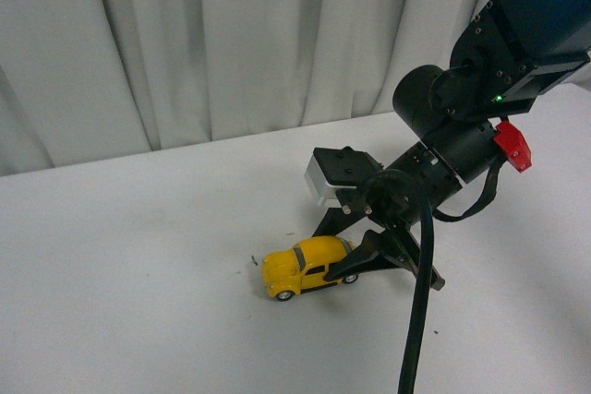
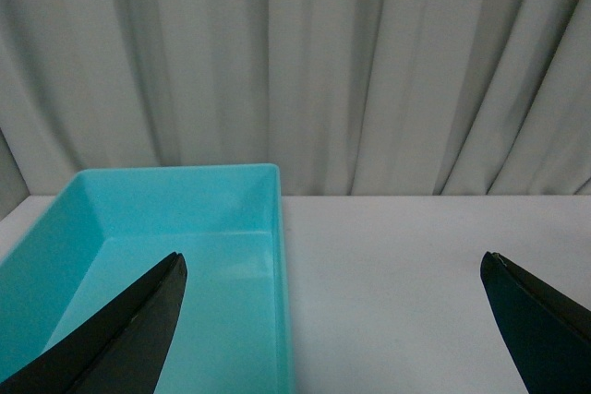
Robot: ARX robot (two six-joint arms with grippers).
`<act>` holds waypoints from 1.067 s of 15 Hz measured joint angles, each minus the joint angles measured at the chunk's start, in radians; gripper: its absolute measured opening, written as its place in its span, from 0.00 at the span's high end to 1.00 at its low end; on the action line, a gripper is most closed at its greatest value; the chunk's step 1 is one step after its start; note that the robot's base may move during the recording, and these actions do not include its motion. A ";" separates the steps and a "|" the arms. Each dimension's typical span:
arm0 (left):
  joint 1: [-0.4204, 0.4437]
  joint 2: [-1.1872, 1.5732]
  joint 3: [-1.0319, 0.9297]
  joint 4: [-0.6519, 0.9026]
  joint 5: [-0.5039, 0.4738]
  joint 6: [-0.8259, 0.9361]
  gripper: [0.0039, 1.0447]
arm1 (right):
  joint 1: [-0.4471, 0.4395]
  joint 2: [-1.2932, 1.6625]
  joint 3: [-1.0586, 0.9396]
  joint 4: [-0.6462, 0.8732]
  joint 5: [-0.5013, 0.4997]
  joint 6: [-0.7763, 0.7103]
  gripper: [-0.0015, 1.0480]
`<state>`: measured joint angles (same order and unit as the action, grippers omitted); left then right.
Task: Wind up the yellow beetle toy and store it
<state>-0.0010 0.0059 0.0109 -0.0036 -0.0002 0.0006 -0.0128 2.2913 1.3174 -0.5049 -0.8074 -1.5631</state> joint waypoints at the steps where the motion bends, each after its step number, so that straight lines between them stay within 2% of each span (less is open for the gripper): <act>1: 0.000 0.000 0.000 0.000 0.000 0.000 0.06 | 0.002 0.005 -0.003 0.026 -0.003 0.000 0.60; 2: 0.000 0.000 0.000 0.000 0.000 0.000 0.06 | -0.008 0.004 -0.031 0.057 -0.018 -0.001 0.60; 4: 0.000 0.000 0.000 0.000 0.000 0.000 0.06 | -0.108 -0.008 -0.101 0.037 -0.064 -0.076 0.60; 11: 0.000 0.000 0.000 0.000 0.000 0.000 0.06 | -0.241 -0.039 -0.182 -0.044 -0.063 -0.168 0.60; 16: 0.000 0.000 0.000 0.000 0.000 0.000 0.06 | -0.318 -0.077 -0.272 0.009 -0.063 -0.179 0.60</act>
<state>-0.0010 0.0059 0.0109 -0.0036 -0.0002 0.0006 -0.3309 2.2147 1.0451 -0.4961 -0.8707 -1.7416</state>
